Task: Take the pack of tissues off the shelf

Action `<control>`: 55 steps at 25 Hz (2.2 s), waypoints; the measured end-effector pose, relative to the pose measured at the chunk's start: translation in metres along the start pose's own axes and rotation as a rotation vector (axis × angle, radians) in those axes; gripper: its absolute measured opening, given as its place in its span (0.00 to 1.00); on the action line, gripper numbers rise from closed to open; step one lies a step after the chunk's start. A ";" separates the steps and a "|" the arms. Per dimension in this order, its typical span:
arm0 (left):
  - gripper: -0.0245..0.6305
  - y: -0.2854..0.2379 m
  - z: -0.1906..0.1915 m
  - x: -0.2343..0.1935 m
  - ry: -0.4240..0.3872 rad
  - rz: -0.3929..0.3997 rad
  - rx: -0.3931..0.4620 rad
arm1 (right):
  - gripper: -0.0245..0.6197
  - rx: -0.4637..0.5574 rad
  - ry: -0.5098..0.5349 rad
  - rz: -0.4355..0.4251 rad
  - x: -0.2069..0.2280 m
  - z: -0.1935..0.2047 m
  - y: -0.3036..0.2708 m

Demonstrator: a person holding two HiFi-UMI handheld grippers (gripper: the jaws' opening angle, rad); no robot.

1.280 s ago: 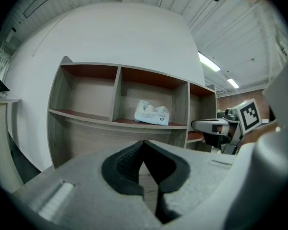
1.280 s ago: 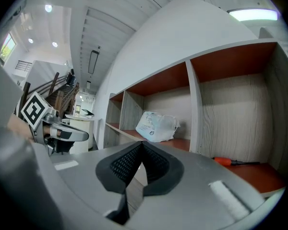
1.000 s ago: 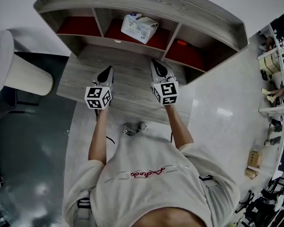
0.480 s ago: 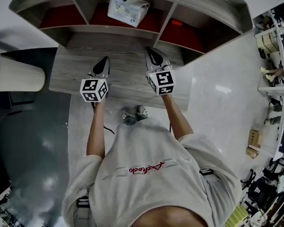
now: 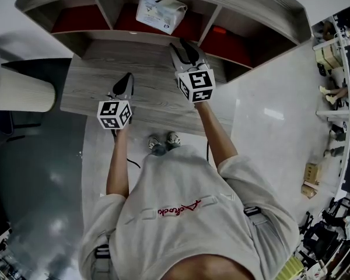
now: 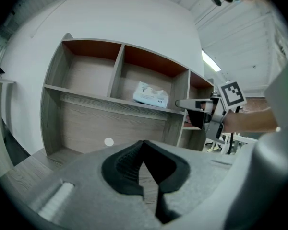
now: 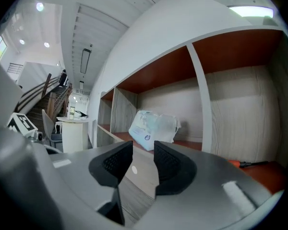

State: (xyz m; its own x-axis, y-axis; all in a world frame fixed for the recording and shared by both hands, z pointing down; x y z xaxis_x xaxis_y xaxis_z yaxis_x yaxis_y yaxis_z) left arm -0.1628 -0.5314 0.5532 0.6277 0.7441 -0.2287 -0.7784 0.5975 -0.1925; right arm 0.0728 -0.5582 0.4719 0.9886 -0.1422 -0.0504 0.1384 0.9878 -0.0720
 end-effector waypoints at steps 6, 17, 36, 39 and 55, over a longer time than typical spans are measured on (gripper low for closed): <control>0.04 0.005 0.000 -0.001 0.004 -0.005 0.008 | 0.34 -0.037 -0.005 0.047 -0.001 -0.020 -0.032; 0.04 0.015 0.001 -0.009 0.012 -0.022 0.017 | 0.19 -0.134 0.047 0.160 -0.002 -0.014 -0.055; 0.04 0.016 -0.008 -0.005 -0.006 -0.008 0.032 | 0.05 -0.058 0.056 0.173 -0.002 -0.021 -0.027; 0.04 0.010 -0.015 0.001 -0.023 0.007 0.036 | 0.05 -0.038 0.053 0.166 -0.002 -0.021 -0.014; 0.04 0.002 -0.033 0.049 -0.082 0.008 0.049 | 0.05 0.018 0.015 0.082 0.006 -0.015 0.060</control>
State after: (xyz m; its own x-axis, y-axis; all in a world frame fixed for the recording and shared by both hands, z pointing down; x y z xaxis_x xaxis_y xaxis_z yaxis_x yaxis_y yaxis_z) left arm -0.1337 -0.5040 0.5099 0.6206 0.7696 -0.1505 -0.7839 0.6040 -0.1438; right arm 0.0863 -0.5004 0.4525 0.9956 -0.0616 -0.0708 0.0582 0.9971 -0.0492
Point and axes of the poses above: the fingertips, and each gripper's own axes: y backward along the fingers, x to its right, z out of its underside, the point moved 8 cm from there along y, backward along the fingers, and after that the axes turned 12 degrees about z, right-handed, at the moved point
